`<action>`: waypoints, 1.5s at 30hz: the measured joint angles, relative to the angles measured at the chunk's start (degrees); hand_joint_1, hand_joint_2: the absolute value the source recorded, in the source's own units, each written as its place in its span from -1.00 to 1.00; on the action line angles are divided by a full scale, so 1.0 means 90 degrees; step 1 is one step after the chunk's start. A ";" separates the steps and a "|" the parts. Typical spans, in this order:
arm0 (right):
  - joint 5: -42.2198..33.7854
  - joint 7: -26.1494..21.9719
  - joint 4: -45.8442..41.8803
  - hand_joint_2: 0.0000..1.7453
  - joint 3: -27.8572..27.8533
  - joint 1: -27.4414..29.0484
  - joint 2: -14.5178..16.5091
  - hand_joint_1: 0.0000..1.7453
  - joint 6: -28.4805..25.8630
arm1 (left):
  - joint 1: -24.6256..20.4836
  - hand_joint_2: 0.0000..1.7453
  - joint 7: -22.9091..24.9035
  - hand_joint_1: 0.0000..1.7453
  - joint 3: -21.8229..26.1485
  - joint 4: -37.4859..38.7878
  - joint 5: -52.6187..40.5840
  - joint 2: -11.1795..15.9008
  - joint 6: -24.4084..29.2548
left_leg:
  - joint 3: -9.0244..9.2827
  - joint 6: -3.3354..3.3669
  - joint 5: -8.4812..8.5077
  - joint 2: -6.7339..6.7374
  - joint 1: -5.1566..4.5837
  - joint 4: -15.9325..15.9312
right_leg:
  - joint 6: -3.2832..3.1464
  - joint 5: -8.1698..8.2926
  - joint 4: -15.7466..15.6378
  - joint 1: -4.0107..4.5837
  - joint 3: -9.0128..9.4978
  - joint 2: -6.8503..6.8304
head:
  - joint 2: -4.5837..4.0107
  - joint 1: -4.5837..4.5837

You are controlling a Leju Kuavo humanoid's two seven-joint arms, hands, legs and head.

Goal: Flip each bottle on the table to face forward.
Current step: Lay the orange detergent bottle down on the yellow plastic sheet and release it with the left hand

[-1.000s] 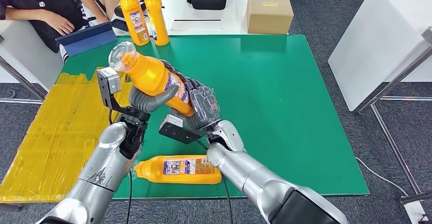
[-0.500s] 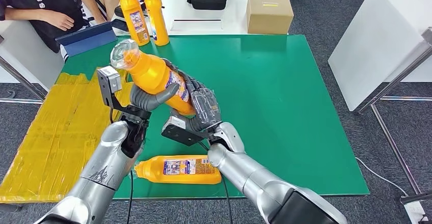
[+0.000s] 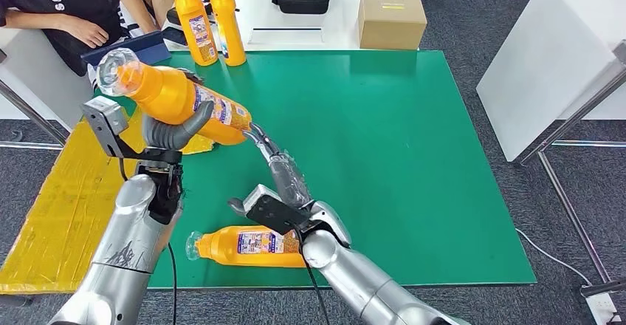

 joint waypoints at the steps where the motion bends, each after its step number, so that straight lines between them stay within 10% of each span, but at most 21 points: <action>1: 0.0116 0.0082 -0.0346 1.00 -0.0032 0.0162 -0.0107 -1.00 0.0012 | 0.0059 1.00 -0.0086 1.00 0.0054 -0.0066 -0.0313 0.0050 0.0218 | 0.0000 0.0000 0.0000 0.0001 0.0000 0.0000 | 0.0000 0.0000 0.0000 0.0000 0.0000 0.0000 | 0.0000 0.0000; 10: 0.2601 0.1106 -0.3413 1.00 -0.0823 0.1570 -0.1140 -1.00 -0.0296 | 0.0319 1.00 0.0046 1.00 0.0356 -0.0297 -0.4961 0.0683 0.2472 | -0.0001 0.0001 -0.0001 -0.0008 -0.0003 0.0001 | 0.0001 0.0000 -0.0003 -0.0001 0.0002 -0.0008 | 0.0000 0.0001; 21: 0.3285 0.1412 -0.4383 1.00 -0.1405 0.1945 -0.1631 -1.00 -0.0536 | 0.0236 1.00 0.0630 1.00 0.0380 0.0002 -0.6898 0.0827 0.2963 | 0.0003 0.0001 -0.0001 -0.0003 -0.0007 0.0003 | 0.0001 0.0002 -0.0004 -0.0002 0.0000 -0.0006 | 0.0000 -0.0001; 45: 0.3020 0.1365 -0.5142 1.00 -0.2733 0.2596 -0.2764 -1.00 -0.0690 | -0.0436 1.00 0.0446 1.00 0.0284 0.3407 -0.8444 0.1238 0.3567 | 0.0001 0.0001 -0.0001 0.0002 -0.0006 0.0002 | 0.0001 0.0002 -0.0003 -0.0001 0.0000 0.0000 | 0.0000 -0.0002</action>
